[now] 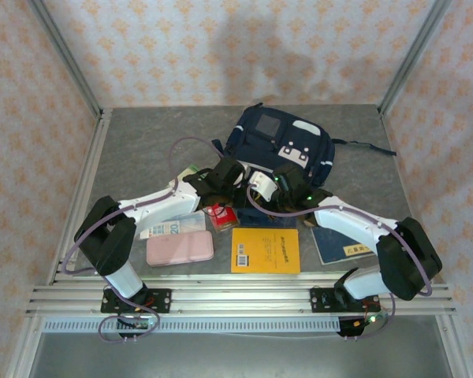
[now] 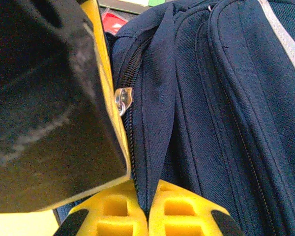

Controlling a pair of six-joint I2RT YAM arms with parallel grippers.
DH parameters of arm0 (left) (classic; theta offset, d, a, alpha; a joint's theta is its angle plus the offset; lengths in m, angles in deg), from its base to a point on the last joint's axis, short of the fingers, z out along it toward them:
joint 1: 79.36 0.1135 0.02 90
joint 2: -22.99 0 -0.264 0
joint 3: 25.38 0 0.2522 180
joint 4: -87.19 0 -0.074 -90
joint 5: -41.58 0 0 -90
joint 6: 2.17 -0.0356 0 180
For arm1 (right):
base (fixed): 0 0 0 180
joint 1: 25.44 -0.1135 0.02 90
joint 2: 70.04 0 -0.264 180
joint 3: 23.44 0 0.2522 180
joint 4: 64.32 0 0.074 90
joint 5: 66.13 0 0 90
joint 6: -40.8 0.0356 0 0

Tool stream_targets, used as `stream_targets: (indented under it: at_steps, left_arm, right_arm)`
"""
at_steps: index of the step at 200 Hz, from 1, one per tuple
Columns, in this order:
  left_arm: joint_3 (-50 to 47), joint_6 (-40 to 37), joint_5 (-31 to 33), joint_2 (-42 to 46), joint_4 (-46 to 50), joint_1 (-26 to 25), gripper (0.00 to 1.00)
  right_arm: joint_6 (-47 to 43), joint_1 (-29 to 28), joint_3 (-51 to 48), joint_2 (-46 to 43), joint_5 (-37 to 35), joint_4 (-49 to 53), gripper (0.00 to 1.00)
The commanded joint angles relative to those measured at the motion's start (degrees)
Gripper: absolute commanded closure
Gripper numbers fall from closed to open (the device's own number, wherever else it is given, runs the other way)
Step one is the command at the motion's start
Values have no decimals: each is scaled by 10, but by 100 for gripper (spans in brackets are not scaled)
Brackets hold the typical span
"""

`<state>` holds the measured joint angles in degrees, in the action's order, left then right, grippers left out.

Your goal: Pack books, pencil case, and school supplies into a backpack

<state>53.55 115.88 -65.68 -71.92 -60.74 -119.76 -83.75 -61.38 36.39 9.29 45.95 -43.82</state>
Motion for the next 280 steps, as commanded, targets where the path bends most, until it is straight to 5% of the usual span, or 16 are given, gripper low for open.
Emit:
stream_targets:
  at_steps: [1,15,119,194,280]
  left_arm:
    - [-2,0,19,-13,-4,1,89]
    - [-2,-2,23,-13,2,1,100]
    - [-2,-50,74,37,104,80,100]
    - [23,-84,-35,31,142,90,100]
    - [-15,-35,13,20,90,30,79]
  right_arm:
    - [9,-4,7,-28,23,-43,100]
    - [8,-4,8,-29,13,-40,100]
    - [-39,-6,16,-1,-79,23,100]
    - [-47,-6,40,-4,-34,50,100]
    - [15,-6,25,-10,-10,-12,100]
